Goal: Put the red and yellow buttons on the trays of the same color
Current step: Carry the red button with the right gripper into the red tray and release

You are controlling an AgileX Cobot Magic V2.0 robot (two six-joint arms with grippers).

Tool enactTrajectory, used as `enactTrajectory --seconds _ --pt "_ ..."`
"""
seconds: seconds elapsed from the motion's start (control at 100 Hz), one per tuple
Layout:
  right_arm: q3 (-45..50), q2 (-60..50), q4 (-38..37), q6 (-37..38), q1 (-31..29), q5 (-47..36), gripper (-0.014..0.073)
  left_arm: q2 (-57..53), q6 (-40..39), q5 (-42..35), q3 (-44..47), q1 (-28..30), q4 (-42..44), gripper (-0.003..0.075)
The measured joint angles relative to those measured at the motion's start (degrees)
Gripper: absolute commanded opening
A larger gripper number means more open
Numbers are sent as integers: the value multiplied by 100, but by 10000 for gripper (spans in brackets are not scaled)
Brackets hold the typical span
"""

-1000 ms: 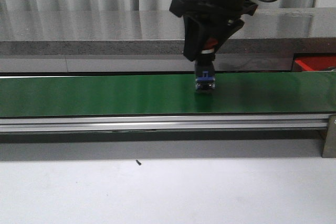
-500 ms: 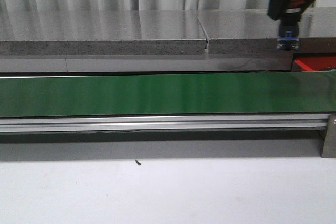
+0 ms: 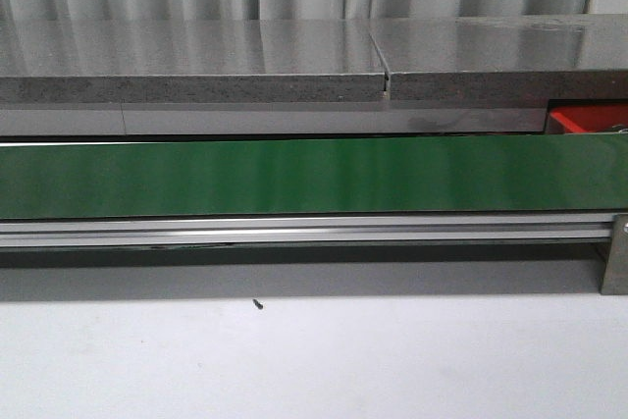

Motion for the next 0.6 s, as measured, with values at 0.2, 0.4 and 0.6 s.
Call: enactTrajectory --seconds 0.2,0.4,0.6 --pt "51 75 37 114 -356 -333 208 0 0 -11 0 0 0 -19" --pt "51 375 427 126 -373 -624 208 0 0 -11 0 0 0 -19" --pt "51 707 851 158 -363 -976 208 0 0 -19 0 0 0 -19"
